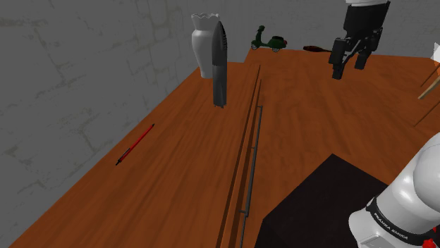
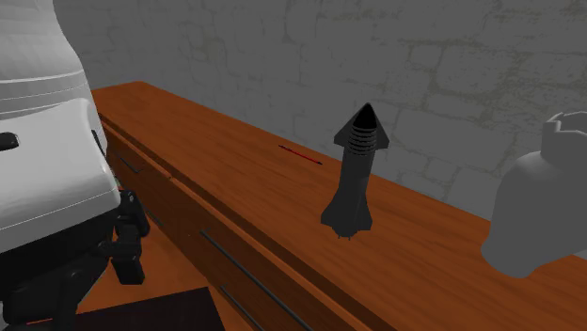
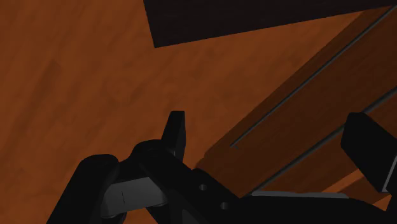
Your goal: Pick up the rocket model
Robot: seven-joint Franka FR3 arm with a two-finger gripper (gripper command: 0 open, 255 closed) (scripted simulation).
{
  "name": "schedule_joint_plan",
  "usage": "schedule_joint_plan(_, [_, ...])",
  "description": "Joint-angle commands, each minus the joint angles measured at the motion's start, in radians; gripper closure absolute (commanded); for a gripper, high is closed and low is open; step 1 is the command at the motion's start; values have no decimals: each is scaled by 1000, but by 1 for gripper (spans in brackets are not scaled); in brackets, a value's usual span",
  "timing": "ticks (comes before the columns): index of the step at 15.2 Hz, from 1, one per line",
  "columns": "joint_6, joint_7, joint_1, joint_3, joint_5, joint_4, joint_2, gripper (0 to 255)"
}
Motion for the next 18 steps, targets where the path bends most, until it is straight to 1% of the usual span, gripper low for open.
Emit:
schedule_joint_plan(1, [0,0,0,0,0,0,0,0])
schedule_joint_plan(10, [242,-42,60,0,65,128,201,0])
schedule_joint_plan(18, [403,-95,111,5,123,295,378,0])
